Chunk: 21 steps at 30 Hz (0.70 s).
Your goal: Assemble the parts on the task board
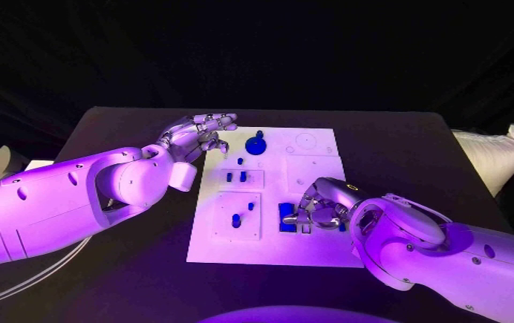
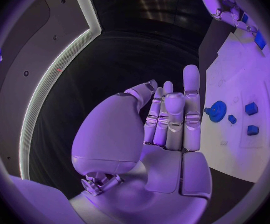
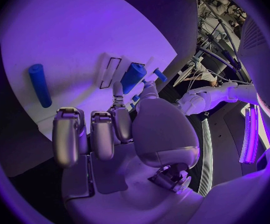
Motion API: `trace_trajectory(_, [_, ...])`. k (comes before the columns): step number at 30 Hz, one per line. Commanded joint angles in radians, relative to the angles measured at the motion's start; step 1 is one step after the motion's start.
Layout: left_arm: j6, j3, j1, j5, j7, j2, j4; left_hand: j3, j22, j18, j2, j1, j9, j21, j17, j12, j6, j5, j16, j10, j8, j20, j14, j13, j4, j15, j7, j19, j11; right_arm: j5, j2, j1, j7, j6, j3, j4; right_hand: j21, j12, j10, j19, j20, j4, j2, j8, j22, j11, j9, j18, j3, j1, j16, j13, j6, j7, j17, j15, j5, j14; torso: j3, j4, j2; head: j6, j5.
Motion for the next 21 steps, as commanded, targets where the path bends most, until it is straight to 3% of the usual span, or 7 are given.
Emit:
trace_trajectory(1, [0.020,0.001,0.000,-0.005,0.015,0.001,0.003,0.000,-0.001,0.012,0.005,0.001,0.001,0.003,-0.001,0.004,-0.002,0.006,-0.003,-0.008,0.006,-0.001,-0.007,0.002,-0.006,-0.001,-0.002,-0.008,-0.002,-0.036,0.001,-0.001,0.021,0.015,0.000,0.004,0.007,0.005,0.008,0.038,-0.007,-0.026,0.007,0.007,0.098,-0.009,0.008,-0.012,0.012,0.056,0.004,0.060,0.007,0.000,0.183,-0.004,-0.007,0.096,-0.0008,-0.0003,0.000,-0.001,-0.001])
trace_trajectory(9, [0.021,0.001,0.000,-0.005,0.015,0.002,0.002,0.000,-0.001,0.012,0.005,0.001,0.001,0.003,-0.001,0.004,-0.002,0.006,-0.003,-0.008,0.006,-0.001,-0.007,0.002,-0.006,-0.001,-0.002,-0.008,-0.002,-0.080,0.013,-0.001,0.003,0.031,0.000,-0.005,0.018,0.023,0.016,0.044,-0.011,-0.075,0.012,0.024,0.113,-0.013,0.028,-0.015,0.035,0.135,0.012,0.075,0.011,-0.005,0.198,-0.007,-0.027,0.098,-0.0009,0.0009,0.000,-0.003,-0.003])
trace_trajectory(21, [0.021,0.001,0.000,-0.005,0.013,0.001,0.003,0.001,-0.001,0.012,0.005,0.001,0.001,0.004,-0.001,0.006,-0.002,0.007,-0.003,-0.009,0.007,-0.001,-0.007,0.002,-0.006,-0.001,-0.001,-0.008,-0.002,-0.095,0.021,-0.004,-0.001,0.010,0.000,-0.012,0.021,0.036,0.023,0.045,-0.014,-0.069,0.034,0.034,0.117,-0.016,0.042,-0.016,0.041,0.125,0.014,0.086,0.012,-0.008,0.201,-0.010,-0.028,0.099,-0.0006,0.0005,0.000,-0.002,-0.004])
